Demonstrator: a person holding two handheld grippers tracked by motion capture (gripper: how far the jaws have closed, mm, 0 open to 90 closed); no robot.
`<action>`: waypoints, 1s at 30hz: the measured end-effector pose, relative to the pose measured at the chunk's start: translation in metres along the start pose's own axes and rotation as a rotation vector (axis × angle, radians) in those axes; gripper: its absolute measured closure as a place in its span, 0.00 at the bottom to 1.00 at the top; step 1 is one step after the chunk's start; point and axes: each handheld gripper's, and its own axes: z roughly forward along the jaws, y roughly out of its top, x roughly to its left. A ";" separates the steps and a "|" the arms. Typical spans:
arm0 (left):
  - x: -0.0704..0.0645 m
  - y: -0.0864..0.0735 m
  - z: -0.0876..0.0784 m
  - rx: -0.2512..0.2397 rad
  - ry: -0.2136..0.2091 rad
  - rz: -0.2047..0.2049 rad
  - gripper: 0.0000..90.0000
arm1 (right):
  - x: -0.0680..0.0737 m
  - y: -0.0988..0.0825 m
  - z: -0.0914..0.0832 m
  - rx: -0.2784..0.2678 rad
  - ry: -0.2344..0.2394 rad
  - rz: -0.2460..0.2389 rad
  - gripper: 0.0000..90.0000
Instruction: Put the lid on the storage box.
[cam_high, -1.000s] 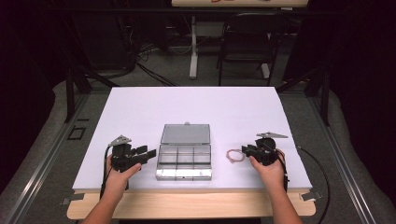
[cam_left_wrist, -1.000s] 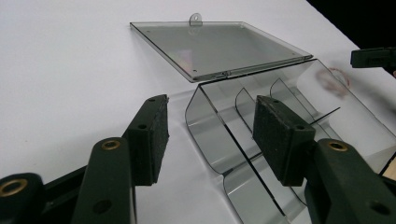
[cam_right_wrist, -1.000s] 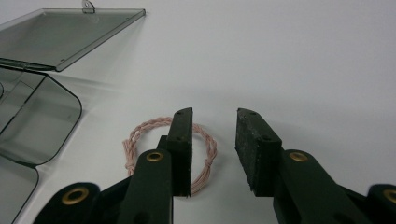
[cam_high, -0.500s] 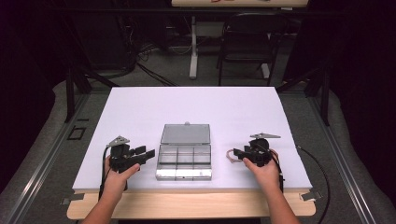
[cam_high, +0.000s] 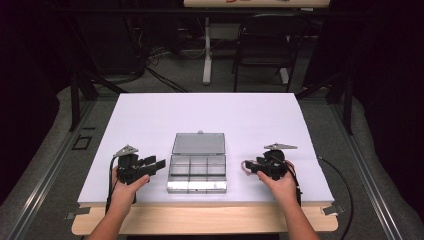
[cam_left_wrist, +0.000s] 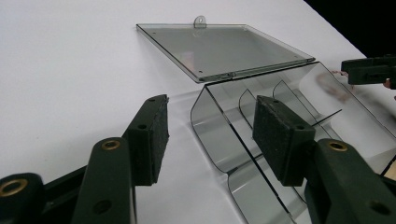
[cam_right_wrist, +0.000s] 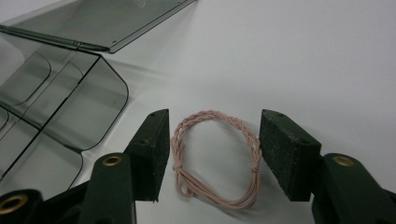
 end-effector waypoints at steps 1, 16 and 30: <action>0.000 0.000 0.000 -0.001 0.001 0.000 0.51 | 0.002 0.000 0.001 0.009 -0.002 -0.019 0.50; 0.002 0.000 -0.001 -0.009 0.003 -0.008 0.51 | 0.018 -0.003 0.010 0.069 -0.010 -0.120 0.55; 0.005 0.001 -0.003 -0.012 0.002 -0.016 0.51 | 0.022 -0.005 0.014 0.083 -0.015 -0.137 0.52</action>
